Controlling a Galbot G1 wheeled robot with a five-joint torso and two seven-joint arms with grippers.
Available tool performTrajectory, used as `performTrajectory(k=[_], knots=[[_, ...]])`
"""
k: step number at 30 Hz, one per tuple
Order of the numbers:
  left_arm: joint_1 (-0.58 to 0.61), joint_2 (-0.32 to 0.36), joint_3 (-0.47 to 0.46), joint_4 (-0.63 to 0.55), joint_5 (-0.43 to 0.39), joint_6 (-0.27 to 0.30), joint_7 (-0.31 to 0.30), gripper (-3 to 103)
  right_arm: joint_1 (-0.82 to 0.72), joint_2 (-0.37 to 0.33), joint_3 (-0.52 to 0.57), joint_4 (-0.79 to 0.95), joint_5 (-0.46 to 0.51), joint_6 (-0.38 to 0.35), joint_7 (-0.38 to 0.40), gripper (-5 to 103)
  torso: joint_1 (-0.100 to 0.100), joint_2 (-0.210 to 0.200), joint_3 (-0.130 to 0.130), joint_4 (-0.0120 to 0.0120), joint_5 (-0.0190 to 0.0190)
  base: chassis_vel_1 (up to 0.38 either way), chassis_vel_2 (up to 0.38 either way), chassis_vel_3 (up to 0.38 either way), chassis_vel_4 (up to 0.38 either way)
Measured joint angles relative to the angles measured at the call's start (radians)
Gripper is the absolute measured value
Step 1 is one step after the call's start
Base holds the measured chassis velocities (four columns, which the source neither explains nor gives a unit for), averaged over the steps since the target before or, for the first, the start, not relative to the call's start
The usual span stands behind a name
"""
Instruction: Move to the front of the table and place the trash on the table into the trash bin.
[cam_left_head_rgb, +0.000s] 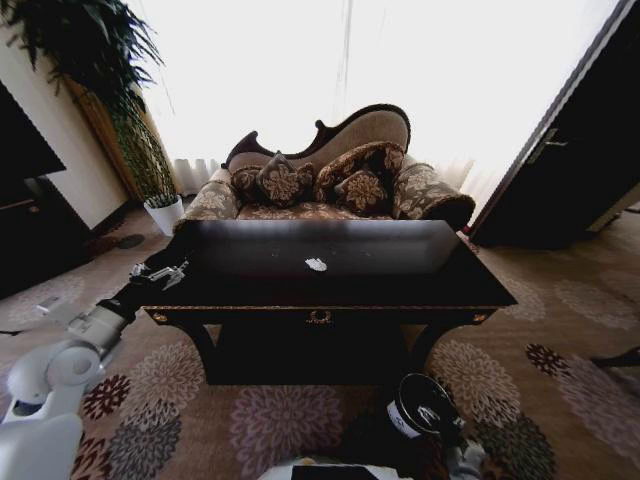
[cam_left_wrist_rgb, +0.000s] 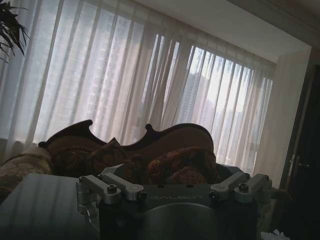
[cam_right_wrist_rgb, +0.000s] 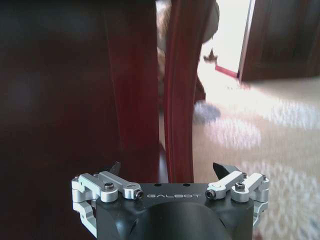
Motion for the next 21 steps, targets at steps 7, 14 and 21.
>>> performTrajectory(k=[7, 14, 21], knots=[[-0.022, -0.013, 0.033, 0.019, 0.011, -0.010, 0.005, 100, -0.155, -0.012, 0.058, 0.228, 0.008, 0.041, 0.017, 100, 0.000, 0.000, 0.000, -0.0001, 0.0002, 0.000, 0.000, 0.000, 0.000], [-0.044, -0.013, 0.057, 0.031, 0.016, -0.011, 0.005, 100, -0.247, -0.034, 0.085, 0.467, 0.065, 0.104, 0.020, 100, 0.000, 0.000, 0.000, 0.0001, 0.0001, 0.000, 0.000, 0.000, 0.000], [-0.050, -0.005, 0.058, 0.041, 0.016, -0.011, 0.004, 100, -0.304, -0.046, 0.095, 0.633, 0.123, 0.109, 0.036, 100, 0.000, 0.000, 0.000, 0.0001, 0.0002, 0.000, 0.000, 0.000, 0.000]])
